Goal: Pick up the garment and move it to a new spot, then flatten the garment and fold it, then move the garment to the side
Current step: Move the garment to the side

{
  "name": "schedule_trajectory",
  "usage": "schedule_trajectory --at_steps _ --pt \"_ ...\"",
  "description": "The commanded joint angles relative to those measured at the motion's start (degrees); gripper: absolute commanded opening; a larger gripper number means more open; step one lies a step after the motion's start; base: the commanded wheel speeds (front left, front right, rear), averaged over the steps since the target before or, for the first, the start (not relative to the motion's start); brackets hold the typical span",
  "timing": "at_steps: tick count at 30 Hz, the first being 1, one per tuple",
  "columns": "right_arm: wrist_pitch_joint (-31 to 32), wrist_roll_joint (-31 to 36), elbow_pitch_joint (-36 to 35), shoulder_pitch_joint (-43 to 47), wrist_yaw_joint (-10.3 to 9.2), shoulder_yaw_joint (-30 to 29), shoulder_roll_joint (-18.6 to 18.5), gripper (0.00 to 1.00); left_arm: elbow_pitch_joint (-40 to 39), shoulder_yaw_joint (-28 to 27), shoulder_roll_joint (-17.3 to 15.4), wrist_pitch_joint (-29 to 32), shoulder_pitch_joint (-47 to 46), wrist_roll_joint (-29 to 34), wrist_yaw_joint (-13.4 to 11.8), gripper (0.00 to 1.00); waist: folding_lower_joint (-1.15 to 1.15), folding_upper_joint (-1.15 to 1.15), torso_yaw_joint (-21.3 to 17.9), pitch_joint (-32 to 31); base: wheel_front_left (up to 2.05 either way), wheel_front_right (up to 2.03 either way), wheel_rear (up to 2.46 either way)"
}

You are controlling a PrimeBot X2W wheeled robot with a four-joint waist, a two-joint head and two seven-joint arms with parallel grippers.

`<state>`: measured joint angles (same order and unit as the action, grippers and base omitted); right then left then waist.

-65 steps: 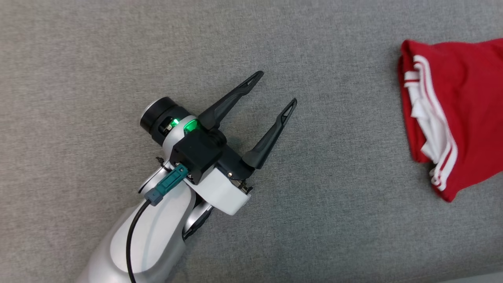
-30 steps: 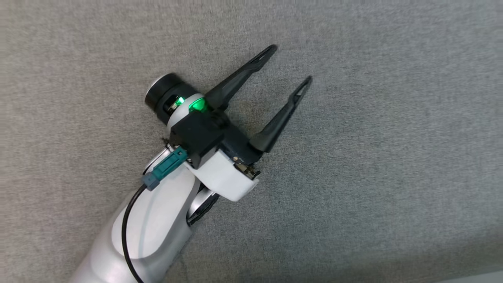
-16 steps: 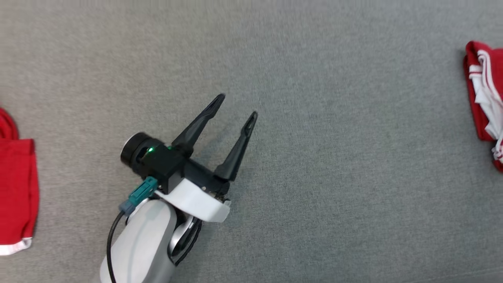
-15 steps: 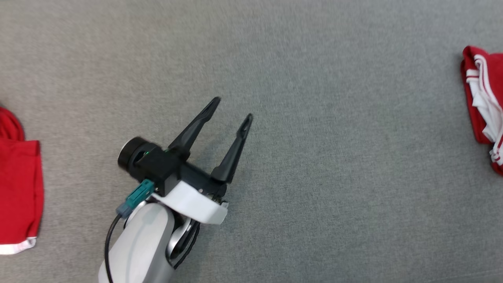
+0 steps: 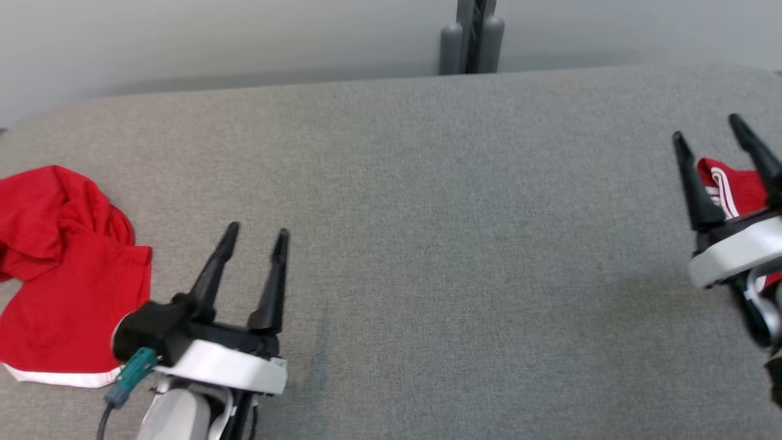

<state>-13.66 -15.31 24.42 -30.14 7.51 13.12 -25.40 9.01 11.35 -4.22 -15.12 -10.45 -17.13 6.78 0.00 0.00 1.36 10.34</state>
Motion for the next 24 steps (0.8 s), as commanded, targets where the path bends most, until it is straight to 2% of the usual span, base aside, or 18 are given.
schedule_trajectory --at_steps 1,6,14,24 --pt "-0.7 0.2 -1.9 2.2 -0.04 -1.1 2.1 1.00 -0.4 -2.3 0.2 0.1 1.6 0.1 -0.3 1.00 0.00 0.00 0.8 -2.0 0.00 0.00 0.00" --pt "-1.4 2.0 -6.6 7.9 -0.04 -4.1 7.7 1.00 -0.1 -5.9 0.7 0.1 4.4 -0.4 -0.1 1.00 0.00 0.00 1.4 -3.8 0.00 0.00 0.00" --pt "-1.6 5.9 -12.6 18.0 -0.03 -7.9 14.7 1.00 1.8 -6.1 1.2 0.1 7.7 -0.7 0.0 1.00 0.00 0.00 2.3 -5.6 0.00 0.00 0.00" --pt "-1.6 7.5 -14.4 23.1 -0.03 -11.8 19.3 1.00 0.9 -5.9 1.2 0.1 9.8 -2.2 -1.8 1.00 0.00 0.00 1.9 -6.4 0.00 0.00 0.00"
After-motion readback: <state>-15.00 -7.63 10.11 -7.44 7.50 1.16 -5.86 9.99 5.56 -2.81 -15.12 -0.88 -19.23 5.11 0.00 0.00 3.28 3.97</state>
